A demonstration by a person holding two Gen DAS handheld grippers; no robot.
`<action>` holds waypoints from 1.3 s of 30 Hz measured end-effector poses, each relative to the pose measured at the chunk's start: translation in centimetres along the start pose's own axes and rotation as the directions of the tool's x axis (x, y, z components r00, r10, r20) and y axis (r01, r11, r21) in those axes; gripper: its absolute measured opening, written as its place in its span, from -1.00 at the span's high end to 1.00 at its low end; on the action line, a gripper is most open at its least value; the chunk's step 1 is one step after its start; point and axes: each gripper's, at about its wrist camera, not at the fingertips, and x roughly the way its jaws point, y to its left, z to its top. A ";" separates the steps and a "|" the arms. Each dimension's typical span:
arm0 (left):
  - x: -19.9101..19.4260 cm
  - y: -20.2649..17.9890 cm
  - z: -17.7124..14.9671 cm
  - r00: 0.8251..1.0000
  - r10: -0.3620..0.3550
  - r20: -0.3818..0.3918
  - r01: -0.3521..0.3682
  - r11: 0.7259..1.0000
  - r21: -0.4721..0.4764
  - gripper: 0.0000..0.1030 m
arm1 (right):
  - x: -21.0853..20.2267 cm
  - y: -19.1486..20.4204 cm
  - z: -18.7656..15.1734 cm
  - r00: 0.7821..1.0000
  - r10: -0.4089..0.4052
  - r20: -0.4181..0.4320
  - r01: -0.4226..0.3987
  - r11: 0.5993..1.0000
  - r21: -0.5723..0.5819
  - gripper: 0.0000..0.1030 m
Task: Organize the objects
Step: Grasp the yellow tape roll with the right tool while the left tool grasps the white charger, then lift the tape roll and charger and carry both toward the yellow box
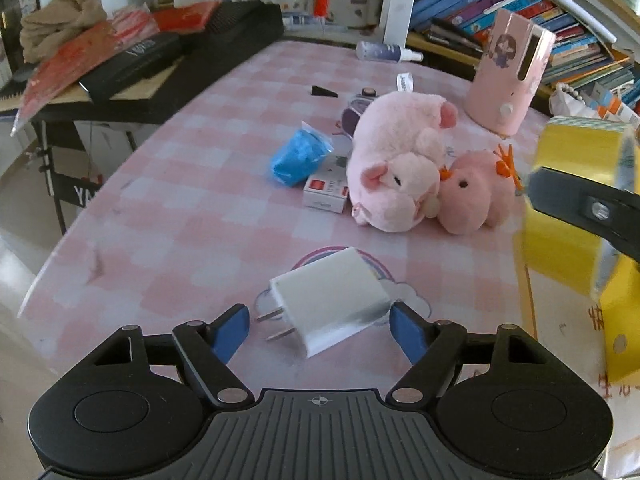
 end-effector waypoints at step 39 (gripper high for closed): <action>-12.5 2.6 -5.3 0.942 -0.302 0.143 0.270 0.940 0.209 -0.36 | -9.9 4.8 -6.5 0.961 -0.258 -0.100 0.266 0.960 0.082 0.88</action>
